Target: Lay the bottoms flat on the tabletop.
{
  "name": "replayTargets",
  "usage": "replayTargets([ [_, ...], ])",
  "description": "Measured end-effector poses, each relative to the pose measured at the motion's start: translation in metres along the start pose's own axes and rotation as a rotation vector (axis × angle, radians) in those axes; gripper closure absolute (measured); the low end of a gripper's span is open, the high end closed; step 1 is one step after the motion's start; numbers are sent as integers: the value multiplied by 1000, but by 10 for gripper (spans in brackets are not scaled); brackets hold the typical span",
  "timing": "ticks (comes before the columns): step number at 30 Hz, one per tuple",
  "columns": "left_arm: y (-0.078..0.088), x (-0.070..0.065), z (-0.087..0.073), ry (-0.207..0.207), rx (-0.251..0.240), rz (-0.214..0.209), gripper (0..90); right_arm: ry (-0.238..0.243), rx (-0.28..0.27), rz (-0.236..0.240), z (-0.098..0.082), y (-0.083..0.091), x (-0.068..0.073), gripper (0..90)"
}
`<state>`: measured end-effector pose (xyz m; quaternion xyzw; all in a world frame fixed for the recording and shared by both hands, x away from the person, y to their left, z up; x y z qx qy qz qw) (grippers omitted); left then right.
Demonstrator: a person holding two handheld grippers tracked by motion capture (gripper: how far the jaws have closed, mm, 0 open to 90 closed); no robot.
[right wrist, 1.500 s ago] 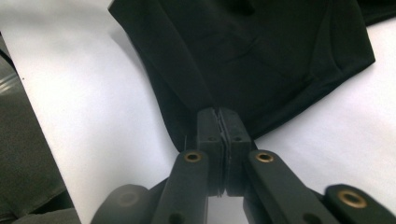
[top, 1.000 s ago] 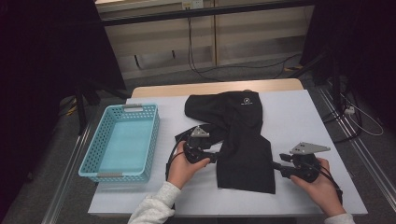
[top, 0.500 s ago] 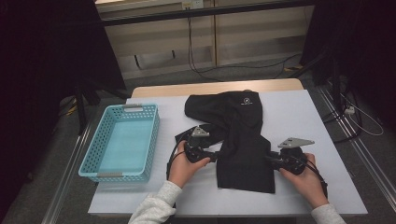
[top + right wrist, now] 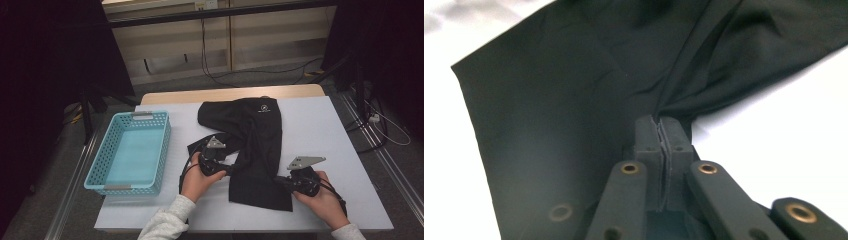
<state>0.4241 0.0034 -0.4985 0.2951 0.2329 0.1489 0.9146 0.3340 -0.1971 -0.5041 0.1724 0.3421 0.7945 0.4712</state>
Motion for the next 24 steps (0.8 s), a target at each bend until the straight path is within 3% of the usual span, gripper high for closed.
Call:
replayTargets([
  [1,0,0,0,0,0,0,329,0,0,0,0,0,0,881],
  [2,1,0,0,2,-4,-1,329,1,0,1,-1,2,-1,793],
  [3,1,0,0,2,-4,-1,329,1,0,1,-1,2,-1,793],
  [4,1,0,1,1,-7,1,328,1,-11,-10,0,4,-4,692],
  [7,2,0,1,1,-9,-1,326,-20,-31,-34,3,6,-11,636],
  [8,3,0,0,-2,-7,-2,325,-49,-55,-54,8,7,-22,594],
  [9,3,0,0,-2,-7,-2,324,-49,-55,-54,8,7,-22,594],
  [10,4,0,0,0,-8,2,323,-96,-74,-75,12,7,-33,544],
  [12,7,1,-1,1,-11,5,319,-139,-87,-118,15,5,-44,481],
  [13,7,1,-1,1,-11,5,318,-139,-87,-118,15,5,-44,481],
  [14,10,2,-2,4,-10,9,316,-162,-79,-161,16,0,-52,480],
  [17,15,3,-5,1,-17,17,307,-168,-64,-199,18,-11,-58,483],
  [22,26,4,-8,3,-30,31,294,-206,-111,-195,37,-19,-67,463],
  [24,30,6,-10,4,-36,43,292,-220,-125,-227,44,-20,-74,472],
])
Point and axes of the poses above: each handheld gripper's, and its own axes: y roughly backward along the jaws, z roughly out of its top, x roughly to its left, the point moved 7 cm from there along -y, roughly forward along the jaws, and after that the axes turned 13 degrees about -z, right-handed, at the moved point
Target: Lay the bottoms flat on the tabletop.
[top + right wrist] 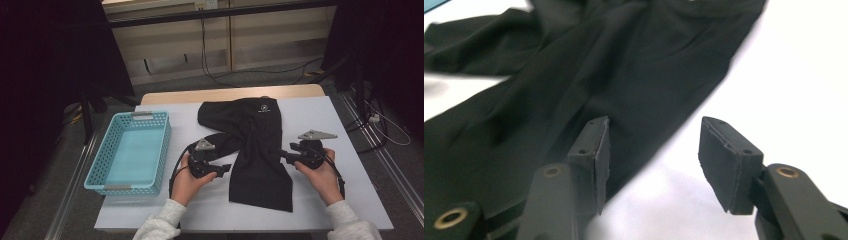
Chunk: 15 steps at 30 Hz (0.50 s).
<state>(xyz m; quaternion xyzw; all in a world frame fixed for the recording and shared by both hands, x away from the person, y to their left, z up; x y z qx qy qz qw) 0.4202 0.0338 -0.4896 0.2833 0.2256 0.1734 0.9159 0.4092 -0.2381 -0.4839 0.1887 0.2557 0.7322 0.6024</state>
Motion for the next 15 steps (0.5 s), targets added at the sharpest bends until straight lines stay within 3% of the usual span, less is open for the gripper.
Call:
replayTargets([
  [5,5,4,-4,10,0,10,280,-17,16,14,3,-15,0,482],
  [6,6,3,-4,16,-4,3,275,13,48,-13,0,-24,0,496],
  [7,6,3,-4,16,-4,3,273,13,48,-13,0,-24,0,496],
  [8,8,3,-4,12,-7,4,273,27,77,-2,-3,-30,3,557],
  [9,8,3,-4,12,-7,4,273,27,77,-2,-3,-30,3,557],
  [10,9,3,-4,18,-15,2,272,76,93,-12,-7,-34,8,600],
  [13,10,3,-4,20,-19,7,272,94,99,-9,-5,-35,13,672],
  [15,10,3,-4,18,-12,3,272,98,92,22,-4,-37,17,815],
])
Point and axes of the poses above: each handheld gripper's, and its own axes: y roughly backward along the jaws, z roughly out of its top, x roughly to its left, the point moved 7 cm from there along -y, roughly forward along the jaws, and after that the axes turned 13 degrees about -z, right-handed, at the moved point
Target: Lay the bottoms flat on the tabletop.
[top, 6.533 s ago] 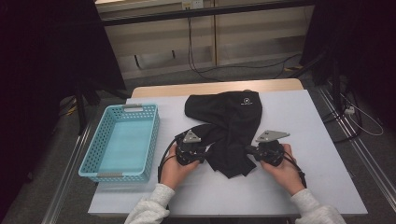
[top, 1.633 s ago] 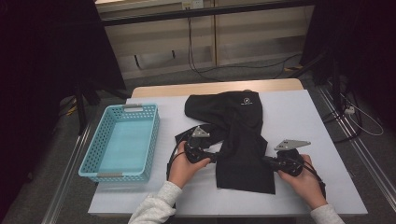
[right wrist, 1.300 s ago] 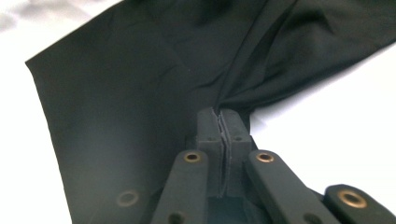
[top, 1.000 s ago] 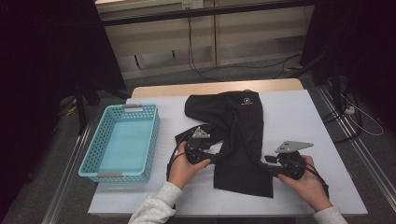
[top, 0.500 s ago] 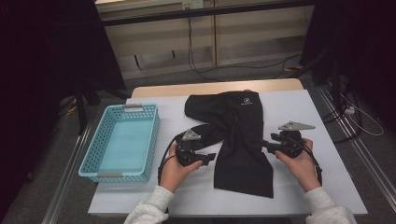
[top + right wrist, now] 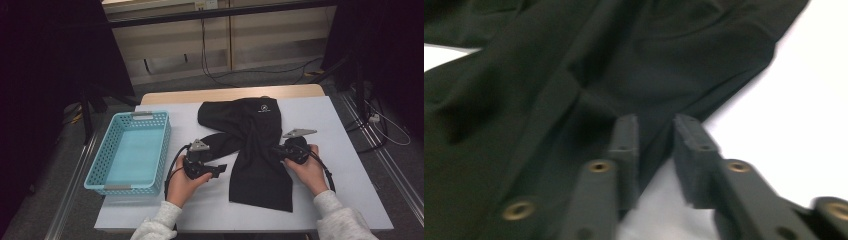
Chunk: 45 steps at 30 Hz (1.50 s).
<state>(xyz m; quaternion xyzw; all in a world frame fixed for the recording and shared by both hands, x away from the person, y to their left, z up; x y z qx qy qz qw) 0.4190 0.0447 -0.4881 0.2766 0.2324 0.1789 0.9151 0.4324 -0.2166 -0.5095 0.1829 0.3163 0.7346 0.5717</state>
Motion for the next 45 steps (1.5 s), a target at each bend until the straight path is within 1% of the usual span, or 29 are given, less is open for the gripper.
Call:
replayTargets([
  [1,-2,0,-1,3,2,2,272,-5,6,15,0,0,1,864],
  [2,-2,0,-1,3,2,2,272,-7,3,25,0,0,2,888],
  [3,-3,1,-1,-3,12,0,272,-9,4,30,0,0,2,895],
  [6,-3,1,-1,-6,14,6,272,-2,4,22,1,1,-2,900],
  [7,-2,2,-1,-4,7,11,272,-2,7,11,0,2,-5,900],
  [8,-2,2,-1,-3,6,11,272,-15,-2,11,1,3,-11,900],
  [9,0,3,0,-8,8,10,272,-54,-13,15,2,6,-19,900],
  [10,0,3,0,-8,8,10,272,-54,-13,15,2,6,-19,900],
  [11,1,2,0,-3,6,8,272,-66,-16,9,1,7,-27,900],
  [13,2,3,1,-5,2,12,272,-73,-15,2,0,6,-33,900],
  [14,2,3,1,-5,2,12,272,-73,-15,2,0,6,-33,900],
  [15,2,2,1,-1,-1,13,272,-79,-19,-8,0,5,-39,900],
  [18,1,2,0,-1,2,8,271,-78,-20,-21,1,6,-44,900],
  [20,1,4,-2,1,6,13,271,-64,-17,-51,0,5,-52,900],
  [22,2,4,-2,0,9,9,270,-62,-15,-58,0,5,-54,900],
  [23,2,4,-2,4,7,12,270,-61,-4,-65,-2,3,-58,900],
  [27,2,4,-2,1,6,12,269,-40,11,-78,-5,2,-61,899],
  [31,2,3,-3,9,7,14,266,-44,16,-78,-6,3,-62,896],
  [32,3,2,-4,8,9,11,264,-45,23,-76,-7,2,-62,872],
  [34,4,1,-4,1,10,11,264,-39,22,-101,-8,3,-62,780],
  [36,6,0,-4,-5,11,8,264,-28,21,-107,-8,3,-61,768],
  [37,7,0,-3,-2,4,10,264,-25,21,-109,-8,5,-60,718],
  [38,10,1,-3,0,-3,12,261,-25,18,-112,-8,8,-57,631],
  [39,11,2,-2,2,-10,12,260,-19,19,-109,-9,11,-54,598],
  [40,11,2,-2,2,-10,12,259,-19,19,-109,-9,11,-54,598],
  [41,12,2,-2,3,-11,14,256,5,10,-106,-10,16,-49,527],
  [42,12,2,-2,3,-11,14,256,14,17,-104,-11,18,-46,507],
  [43,11,2,-2,1,-8,7,253,24,10,-101,-12,21,-43,493],
  [45,9,1,-3,-6,2,11,249,22,-2,-81,-13,28,-37,461],
])
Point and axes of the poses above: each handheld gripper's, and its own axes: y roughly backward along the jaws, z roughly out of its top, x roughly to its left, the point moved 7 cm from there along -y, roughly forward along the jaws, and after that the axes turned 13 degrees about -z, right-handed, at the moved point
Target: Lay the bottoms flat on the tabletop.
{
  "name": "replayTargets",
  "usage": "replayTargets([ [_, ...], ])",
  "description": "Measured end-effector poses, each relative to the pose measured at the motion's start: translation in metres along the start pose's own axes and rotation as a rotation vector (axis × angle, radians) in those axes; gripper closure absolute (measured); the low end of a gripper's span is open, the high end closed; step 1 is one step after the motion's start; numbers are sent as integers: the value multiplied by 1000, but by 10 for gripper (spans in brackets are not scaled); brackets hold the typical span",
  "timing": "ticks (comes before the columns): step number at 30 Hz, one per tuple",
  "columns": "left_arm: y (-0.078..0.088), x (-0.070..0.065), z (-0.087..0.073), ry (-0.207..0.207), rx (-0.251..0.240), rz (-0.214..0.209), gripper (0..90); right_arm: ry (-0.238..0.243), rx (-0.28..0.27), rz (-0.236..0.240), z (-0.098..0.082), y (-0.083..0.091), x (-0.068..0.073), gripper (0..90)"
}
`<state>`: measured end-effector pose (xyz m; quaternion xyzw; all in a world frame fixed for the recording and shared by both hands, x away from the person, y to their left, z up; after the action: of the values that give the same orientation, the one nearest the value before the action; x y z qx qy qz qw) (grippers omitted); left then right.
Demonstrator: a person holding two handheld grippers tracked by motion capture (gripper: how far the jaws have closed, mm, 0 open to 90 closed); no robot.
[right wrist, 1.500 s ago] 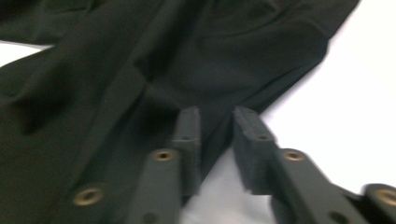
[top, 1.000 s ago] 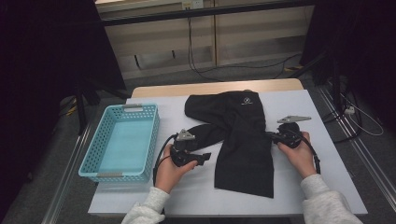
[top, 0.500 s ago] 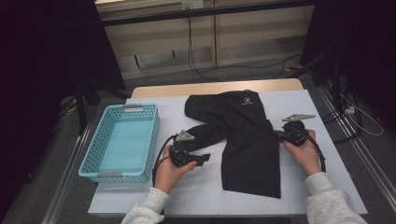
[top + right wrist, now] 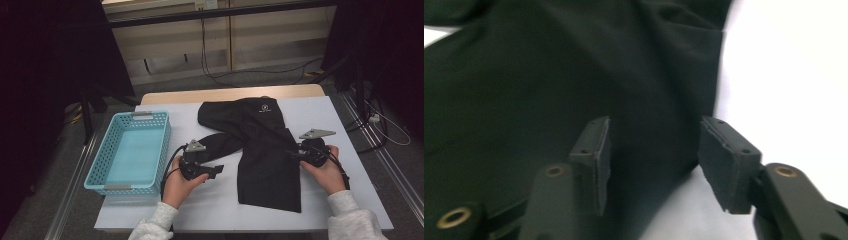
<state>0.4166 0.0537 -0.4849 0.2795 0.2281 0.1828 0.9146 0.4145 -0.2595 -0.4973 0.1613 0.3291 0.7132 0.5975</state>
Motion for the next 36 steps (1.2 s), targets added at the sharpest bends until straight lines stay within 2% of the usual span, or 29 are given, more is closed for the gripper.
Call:
replayTargets([
  [6,-4,0,2,-8,5,-3,229,-7,-2,40,-8,12,10,393],
  [17,-10,0,2,-17,21,-8,220,-7,26,44,-29,28,7,392],
  [21,-12,-1,3,-18,19,-10,220,-16,47,80,-36,33,12,458],
  [22,-14,-1,4,-18,16,-10,220,-1,59,97,-39,34,18,486],
  [23,-14,-1,4,-18,16,-10,220,-1,59,97,-39,34,18,486],
  [24,-15,-2,4,-20,19,-11,220,17,57,77,-40,35,20,541],
  [25,-15,-2,4,-20,19,-11,220,17,57,77,-40,35,20,541],
  [26,-17,-4,5,-24,20,-21,220,18,63,110,-39,38,24,655],
  [31,-22,-8,7,-30,13,-25,220,12,58,126,-40,39,26,689],
  [36,-36,-16,10,-48,15,-43,222,9,51,127,-41,39,26,688],
])
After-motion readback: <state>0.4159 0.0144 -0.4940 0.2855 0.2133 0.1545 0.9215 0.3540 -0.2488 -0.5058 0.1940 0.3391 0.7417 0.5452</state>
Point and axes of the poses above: each handheld gripper's, and its own axes: y roughly backward along the jaws, z roughly out of its top, x roughly to its left, the point moved 7 cm from there along -y, roughly forward along the jaws, and after that the axes turned 13 degrees about -z, right-handed, at the moved point
